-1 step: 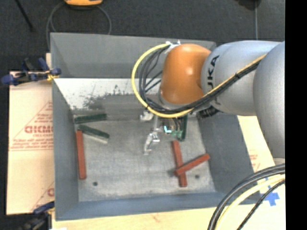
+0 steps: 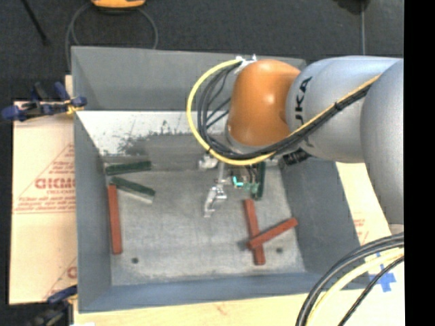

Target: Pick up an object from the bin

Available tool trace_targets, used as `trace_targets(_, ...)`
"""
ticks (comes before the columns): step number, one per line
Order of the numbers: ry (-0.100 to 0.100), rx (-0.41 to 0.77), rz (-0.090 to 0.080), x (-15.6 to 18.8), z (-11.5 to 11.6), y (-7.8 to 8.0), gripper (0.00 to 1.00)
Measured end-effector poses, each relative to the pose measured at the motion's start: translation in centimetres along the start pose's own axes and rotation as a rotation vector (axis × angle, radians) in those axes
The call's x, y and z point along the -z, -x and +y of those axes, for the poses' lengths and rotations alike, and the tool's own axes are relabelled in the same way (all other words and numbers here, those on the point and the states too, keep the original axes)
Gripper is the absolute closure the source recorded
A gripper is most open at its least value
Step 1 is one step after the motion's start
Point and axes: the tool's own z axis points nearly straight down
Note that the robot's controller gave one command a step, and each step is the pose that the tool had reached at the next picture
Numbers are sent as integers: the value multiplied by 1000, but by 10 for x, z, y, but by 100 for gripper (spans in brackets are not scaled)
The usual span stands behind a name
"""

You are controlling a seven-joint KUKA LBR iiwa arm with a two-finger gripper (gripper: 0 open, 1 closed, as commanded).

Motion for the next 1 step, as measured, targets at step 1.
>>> trace_targets(1, -3, 46, -7, -26, 34, 10, 0)
